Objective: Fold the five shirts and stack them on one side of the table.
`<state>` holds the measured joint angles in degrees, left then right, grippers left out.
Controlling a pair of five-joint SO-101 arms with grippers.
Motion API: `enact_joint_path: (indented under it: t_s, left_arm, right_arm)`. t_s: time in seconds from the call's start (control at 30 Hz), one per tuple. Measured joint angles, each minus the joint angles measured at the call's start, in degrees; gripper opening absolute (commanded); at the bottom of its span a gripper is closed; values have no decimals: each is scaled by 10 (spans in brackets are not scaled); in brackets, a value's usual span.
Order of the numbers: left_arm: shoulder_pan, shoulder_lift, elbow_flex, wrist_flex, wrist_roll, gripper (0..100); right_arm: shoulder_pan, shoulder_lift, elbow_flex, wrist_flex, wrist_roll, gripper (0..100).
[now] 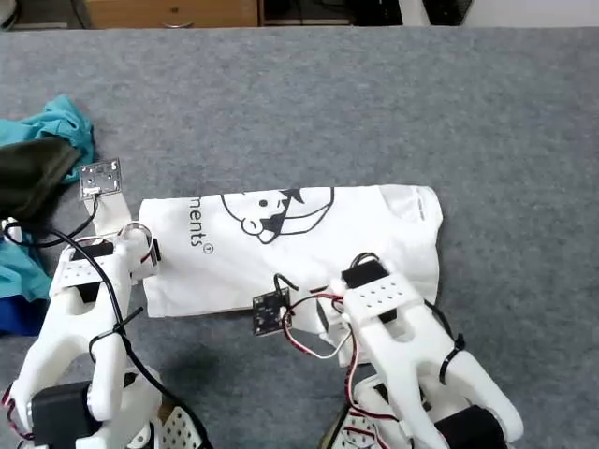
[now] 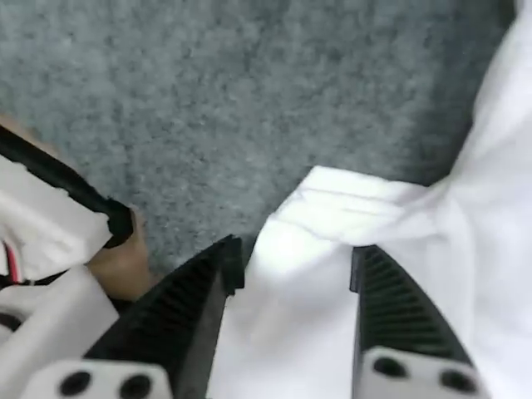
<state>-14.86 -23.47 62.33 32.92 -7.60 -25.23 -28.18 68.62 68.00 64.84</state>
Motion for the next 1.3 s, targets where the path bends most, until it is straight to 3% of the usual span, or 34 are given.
enact_joint_path:
  t_s: [0.13,0.33,0.53,0.67,0.8,1.1,1.3]
  left_arm:
    - [0,0,0,0,0,117]
    - [0,0,0,0,0,117]
    - [0,0,0,0,0,117]
    - [0,0,0,0,-1,117]
    - [0,0,0,0,-1,117]
    - [0,0,0,0,-1,117]
    - [0,0,0,0,-1,117]
  right_arm:
    - [0,4,4,-13,0,238]
    - [2,60,-17,-43,-4,104]
    - [10,76,-38,-55,-19,98]
    - [23,83,-46,-61,-23,0]
    - [38,96,-62,-62,-23,2]
    - [43,121,-208,76,-22,2]
    - [43,256,-397,162,-7,2]
